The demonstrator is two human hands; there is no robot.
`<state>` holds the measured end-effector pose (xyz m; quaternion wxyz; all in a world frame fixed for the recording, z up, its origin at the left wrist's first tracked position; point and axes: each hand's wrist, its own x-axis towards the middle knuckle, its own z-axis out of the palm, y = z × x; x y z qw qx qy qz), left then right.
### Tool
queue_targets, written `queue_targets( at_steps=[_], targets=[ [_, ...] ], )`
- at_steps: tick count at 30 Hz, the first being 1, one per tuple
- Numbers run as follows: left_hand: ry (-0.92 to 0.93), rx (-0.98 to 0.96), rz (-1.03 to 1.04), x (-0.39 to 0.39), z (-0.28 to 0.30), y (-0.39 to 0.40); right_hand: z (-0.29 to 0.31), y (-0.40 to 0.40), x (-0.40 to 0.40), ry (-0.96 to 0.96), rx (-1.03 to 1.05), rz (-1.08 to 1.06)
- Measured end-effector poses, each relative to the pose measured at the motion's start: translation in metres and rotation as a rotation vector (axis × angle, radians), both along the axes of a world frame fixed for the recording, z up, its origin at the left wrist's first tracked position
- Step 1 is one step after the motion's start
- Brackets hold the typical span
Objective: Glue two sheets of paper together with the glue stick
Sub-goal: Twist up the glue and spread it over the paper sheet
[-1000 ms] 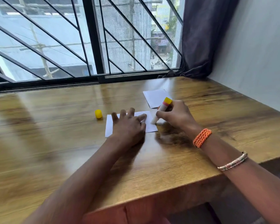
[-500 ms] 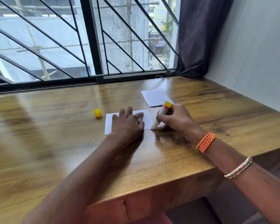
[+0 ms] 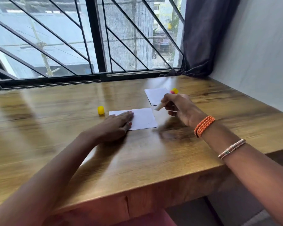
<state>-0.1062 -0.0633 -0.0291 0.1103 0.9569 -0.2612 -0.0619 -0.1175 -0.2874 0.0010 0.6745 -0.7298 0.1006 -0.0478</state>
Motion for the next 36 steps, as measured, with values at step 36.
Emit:
queue_targets(
  at_steps=[36],
  targets=[
    [-0.131, 0.111, 0.045, -0.014, -0.002, 0.012, -0.017, 0.005, 0.006, -0.113, -0.076, 0.026]
  ],
)
